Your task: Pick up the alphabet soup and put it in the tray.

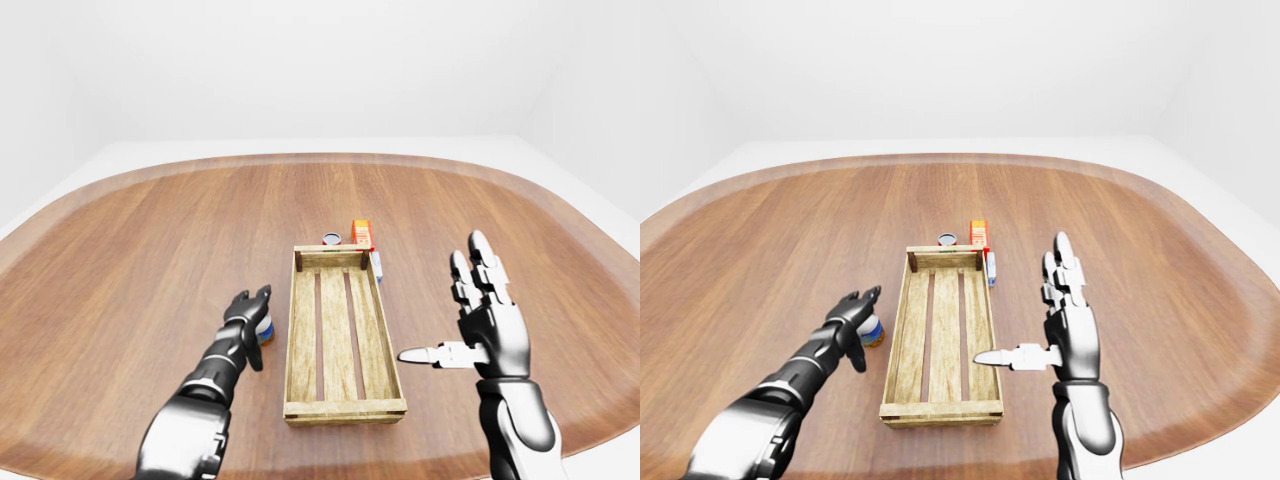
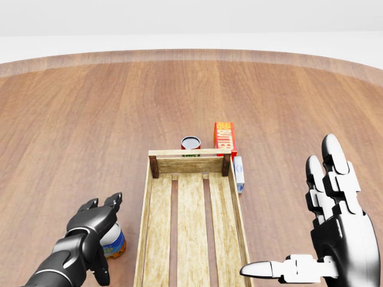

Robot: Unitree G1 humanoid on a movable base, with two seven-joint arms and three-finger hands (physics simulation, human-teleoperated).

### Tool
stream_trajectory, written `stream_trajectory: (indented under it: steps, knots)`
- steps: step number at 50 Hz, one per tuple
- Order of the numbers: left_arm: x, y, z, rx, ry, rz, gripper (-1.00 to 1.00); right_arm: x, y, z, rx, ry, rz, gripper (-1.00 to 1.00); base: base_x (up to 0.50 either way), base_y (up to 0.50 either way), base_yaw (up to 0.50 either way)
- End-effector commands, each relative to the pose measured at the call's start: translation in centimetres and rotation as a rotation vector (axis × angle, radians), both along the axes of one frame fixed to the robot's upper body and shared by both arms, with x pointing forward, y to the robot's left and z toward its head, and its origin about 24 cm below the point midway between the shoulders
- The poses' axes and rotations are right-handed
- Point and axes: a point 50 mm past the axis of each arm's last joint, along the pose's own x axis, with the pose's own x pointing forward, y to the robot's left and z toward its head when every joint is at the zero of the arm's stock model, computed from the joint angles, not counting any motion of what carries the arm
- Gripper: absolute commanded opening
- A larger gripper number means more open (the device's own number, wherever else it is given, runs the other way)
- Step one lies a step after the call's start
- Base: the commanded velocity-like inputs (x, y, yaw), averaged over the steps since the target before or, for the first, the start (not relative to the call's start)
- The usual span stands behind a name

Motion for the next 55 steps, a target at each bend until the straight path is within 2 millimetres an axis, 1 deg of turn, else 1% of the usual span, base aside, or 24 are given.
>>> stream_trajectory:
  steps: [1, 11, 12, 13, 14, 23, 24, 25, 27, 37, 42, 45, 46, 51, 52, 55]
  knots:
    - [-0.4, -0.1, -0.4, -0.013, 0.012, 0.002, 1.00, 0.0, 0.0, 0.0, 0.000, 0.000, 0.000, 1.00, 0.00, 0.00, 0.00]
    - [-0.4, -0.1, -0.5, -0.020, 0.017, 0.001, 1.00, 0.0, 0.0, 0.0, 0.002, 0.000, -0.002, 1.00, 0.00, 0.00, 0.00]
    - [-0.4, -0.2, -0.5, -0.033, 0.017, 0.002, -0.07, 0.0, 0.0, 0.0, 0.001, 0.000, -0.002, 1.00, 0.00, 0.00, 0.00]
    - [-0.4, -0.2, -0.5, -0.034, 0.017, 0.002, -0.07, 0.0, 0.0, 0.0, 0.001, 0.000, -0.002, 1.00, 0.00, 0.00, 0.00]
    - [-0.5, -0.1, -0.5, -0.036, 0.017, 0.000, -1.00, 0.0, 0.0, -0.1, 0.001, 0.000, -0.002, 1.00, 0.00, 0.00, 0.00]
    - [-0.4, -0.2, -0.4, -0.022, 0.012, -0.008, -0.99, 0.1, 0.0, -0.1, 0.001, 0.001, -0.002, 1.00, 0.00, 0.00, 0.00]
    - [-0.3, -0.2, -0.4, -0.025, 0.011, -0.010, -0.98, 0.1, 0.0, -0.1, 0.001, 0.001, -0.002, 1.00, 0.00, 0.00, 0.00]
    - [-0.3, -0.2, -0.4, -0.030, 0.018, -0.012, -0.92, 0.1, 0.0, -0.1, 0.000, 0.001, -0.002, 1.00, 0.00, 0.00, 0.00]
    - [-0.3, -0.2, -0.4, -0.026, 0.013, -0.013, -0.98, 0.0, 0.0, 0.0, 0.001, 0.000, -0.001, 1.00, 0.00, 0.00, 0.00]
    - [-0.2, 0.1, -0.2, -0.027, 0.013, -0.010, -1.00, 0.0, 0.0, 0.0, 0.001, 0.000, -0.003, 1.00, 0.00, 0.00, 0.00]
    - [0.1, 0.9, 0.3, -0.034, -0.001, 0.005, -1.00, 0.0, -0.1, 0.0, 0.002, 0.000, -0.004, 1.00, 0.00, 0.00, 0.00]
    - [0.5, 1.4, 0.9, -0.042, -0.016, 0.016, -1.00, 0.0, -0.1, 0.0, 0.002, 0.000, -0.005, 1.00, 0.00, 0.00, 0.00]
    - [0.9, 1.9, 1.6, -0.048, -0.049, 0.024, -1.00, 0.0, -0.1, 0.0, 0.002, 0.001, -0.004, 1.00, 0.00, 0.00, 0.00]
    - [1.6, 3.2, 3.4, -0.064, -0.094, 0.048, -1.00, 0.1, 0.0, -0.1, 0.000, 0.002, -0.003, 1.00, 0.00, 0.00, 0.00]
    - [1.6, 3.2, 3.4, -0.064, -0.096, 0.048, -1.00, 0.1, 0.0, -0.1, 0.000, 0.003, -0.004, 1.00, 0.00, 0.00, 0.00]
    - [1.7, 3.6, 5.5, -0.067, -0.158, 0.033, -1.00, 0.1, 0.0, -0.1, -0.001, 0.003, -0.004, 1.00, 0.00, 0.00, 0.00]
